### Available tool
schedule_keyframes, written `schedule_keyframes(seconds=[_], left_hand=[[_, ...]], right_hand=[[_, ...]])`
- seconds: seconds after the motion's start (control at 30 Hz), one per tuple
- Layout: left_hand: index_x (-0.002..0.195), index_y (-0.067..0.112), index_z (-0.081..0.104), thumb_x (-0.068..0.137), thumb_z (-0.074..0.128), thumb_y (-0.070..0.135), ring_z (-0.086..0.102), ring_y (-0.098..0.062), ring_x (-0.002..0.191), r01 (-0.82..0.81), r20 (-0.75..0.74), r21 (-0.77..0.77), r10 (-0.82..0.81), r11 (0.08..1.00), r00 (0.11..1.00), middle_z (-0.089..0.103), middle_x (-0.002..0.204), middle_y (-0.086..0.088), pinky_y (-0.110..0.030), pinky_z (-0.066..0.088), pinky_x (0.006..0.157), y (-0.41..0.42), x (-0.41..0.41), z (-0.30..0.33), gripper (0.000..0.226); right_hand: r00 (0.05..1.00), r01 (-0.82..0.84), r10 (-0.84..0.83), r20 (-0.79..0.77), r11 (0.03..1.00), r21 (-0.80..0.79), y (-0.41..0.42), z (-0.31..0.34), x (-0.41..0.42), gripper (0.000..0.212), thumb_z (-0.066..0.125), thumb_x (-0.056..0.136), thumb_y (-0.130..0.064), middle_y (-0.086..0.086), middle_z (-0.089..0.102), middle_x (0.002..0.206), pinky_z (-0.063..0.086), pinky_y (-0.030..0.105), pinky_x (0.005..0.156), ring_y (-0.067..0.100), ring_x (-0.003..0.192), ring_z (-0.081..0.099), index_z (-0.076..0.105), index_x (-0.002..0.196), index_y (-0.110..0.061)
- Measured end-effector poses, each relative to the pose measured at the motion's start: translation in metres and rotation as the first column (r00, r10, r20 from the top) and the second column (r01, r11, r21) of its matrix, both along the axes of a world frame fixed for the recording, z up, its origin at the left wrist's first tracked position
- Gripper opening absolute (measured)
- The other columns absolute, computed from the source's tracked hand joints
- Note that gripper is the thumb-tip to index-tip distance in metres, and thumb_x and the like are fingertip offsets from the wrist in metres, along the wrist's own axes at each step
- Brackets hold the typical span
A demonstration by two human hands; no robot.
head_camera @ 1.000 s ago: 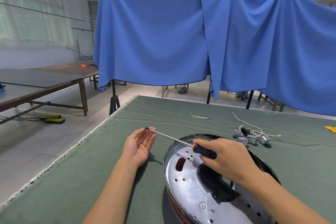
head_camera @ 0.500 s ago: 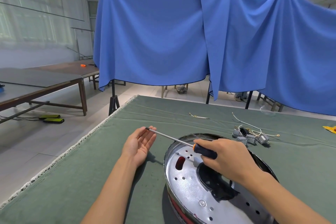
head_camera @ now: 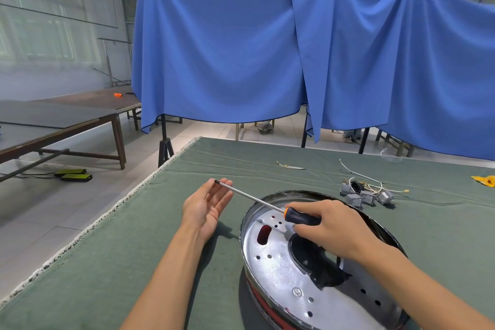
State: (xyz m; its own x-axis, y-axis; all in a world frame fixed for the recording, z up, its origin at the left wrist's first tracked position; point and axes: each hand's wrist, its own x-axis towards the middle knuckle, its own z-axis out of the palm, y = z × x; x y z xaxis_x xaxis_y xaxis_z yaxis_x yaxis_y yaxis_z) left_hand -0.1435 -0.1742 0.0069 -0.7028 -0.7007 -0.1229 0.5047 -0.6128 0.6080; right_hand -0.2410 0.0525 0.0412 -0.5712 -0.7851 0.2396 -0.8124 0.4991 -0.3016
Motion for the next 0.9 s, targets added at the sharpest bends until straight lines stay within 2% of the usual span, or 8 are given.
schedule_keyframes(seconds=[0.17, 0.3, 0.37, 0.43, 0.5, 0.6, 0.7, 0.9], left_hand=[[0.104, 0.007, 0.050, 0.098, 0.047, 0.023, 0.071, -0.031, 0.081, 0.090, -0.015, -0.035, -0.091, 0.995, 0.996, 0.069, 0.098, -0.021, -0.036, 0.060, 0.057, 0.013, 0.003, 0.015, 0.018], [0.109, 0.006, 0.055, 0.095, 0.051, 0.014, 0.066, -0.023, 0.078, 0.083, 0.411, -0.507, 0.155, 0.858, 0.898, 0.067, 0.102, -0.016, -0.030, 0.057, 0.054, 0.038, 0.009, 0.030, 0.016], [0.106, 0.008, 0.057, 0.092, 0.055, 0.012, 0.059, -0.017, 0.074, 0.136, 0.484, -0.641, 0.260, 0.755, 0.835, 0.065, 0.103, -0.012, -0.026, 0.052, 0.050, 0.051, 0.017, 0.031, 0.015], [0.102, 0.013, 0.057, 0.089, 0.058, 0.017, 0.057, -0.017, 0.075, 0.238, 0.551, -0.704, 0.304, 0.669, 0.777, 0.062, 0.101, -0.006, -0.031, 0.053, 0.056, 0.063, 0.031, 0.030, 0.013], [0.096, 0.014, 0.056, 0.087, 0.058, 0.022, 0.056, -0.017, 0.070, 0.371, 0.630, -0.718, 0.323, 0.589, 0.707, 0.060, 0.091, -0.002, -0.034, 0.054, 0.057, 0.074, 0.047, 0.029, 0.013], [0.093, 0.013, 0.051, 0.085, 0.054, 0.026, 0.061, -0.018, 0.067, 0.576, 0.757, -0.642, 0.304, 0.506, 0.578, 0.060, 0.085, -0.004, -0.028, 0.052, 0.048, 0.087, 0.068, 0.033, 0.015], [0.095, 0.010, 0.047, 0.084, 0.048, 0.021, 0.070, -0.028, 0.072, 0.692, 0.830, -0.557, 0.281, 0.459, 0.482, 0.062, 0.087, -0.012, -0.039, 0.058, 0.049, 0.098, 0.078, 0.035, 0.015], [0.084, 0.003, 0.050, 0.082, 0.042, 0.005, 0.065, -0.023, 0.049, 0.685, 0.812, -0.582, 0.284, 0.438, 0.509, 0.051, 0.072, -0.013, -0.036, 0.053, 0.039, 0.094, 0.054, 0.039, 0.008]], right_hand=[[0.974, 0.002, 0.019, 0.227, 0.996, -0.088, 0.002, 0.003, -0.001, 0.035, 0.063, 0.084, -0.045, -0.025, 0.065, 0.091, 0.050, 0.030, 0.083, 0.002, 0.086, 0.061, 0.054, 0.118, -0.053], [0.949, -0.012, 0.106, 0.297, 0.953, -0.302, 0.006, 0.008, 0.005, 0.031, 0.045, 0.099, -0.023, -0.014, 0.063, 0.086, 0.049, 0.020, 0.065, 0.013, 0.061, 0.062, 0.047, 0.110, -0.052], [0.950, 0.026, 0.093, 0.299, 0.928, -0.372, 0.010, 0.011, 0.007, 0.036, 0.040, 0.100, -0.015, -0.012, 0.061, 0.085, 0.046, 0.015, 0.056, 0.013, 0.060, 0.063, 0.058, 0.092, -0.045], [0.915, 0.093, 0.118, 0.386, 0.869, -0.486, 0.013, 0.013, 0.007, 0.042, 0.040, 0.098, -0.007, -0.004, 0.062, 0.084, 0.047, 0.024, 0.051, 0.016, 0.059, 0.063, 0.066, 0.079, -0.034], [0.858, 0.175, 0.183, 0.479, 0.774, -0.608, 0.015, 0.016, 0.010, 0.043, 0.041, 0.096, -0.003, 0.004, 0.065, 0.087, 0.049, 0.034, 0.052, 0.023, 0.063, 0.067, 0.070, 0.075, -0.026], [0.792, 0.270, 0.277, 0.545, 0.641, -0.718, 0.017, 0.026, 0.016, 0.044, 0.042, 0.095, -0.001, 0.012, 0.070, 0.086, 0.057, 0.032, 0.052, 0.028, 0.070, 0.072, 0.073, 0.072, -0.021], [0.742, 0.305, 0.352, 0.571, 0.581, -0.755, 0.018, 0.033, 0.020, 0.040, 0.044, 0.091, 0.000, 0.013, 0.074, 0.081, 0.059, 0.034, 0.060, 0.029, 0.077, 0.073, 0.075, 0.072, -0.017], [0.737, 0.229, 0.416, 0.533, 0.588, -0.776, 0.026, 0.038, 0.028, 0.039, 0.042, 0.089, 0.003, 0.014, 0.074, 0.082, 0.058, 0.033, 0.059, 0.031, 0.078, 0.072, 0.077, 0.078, -0.012]])
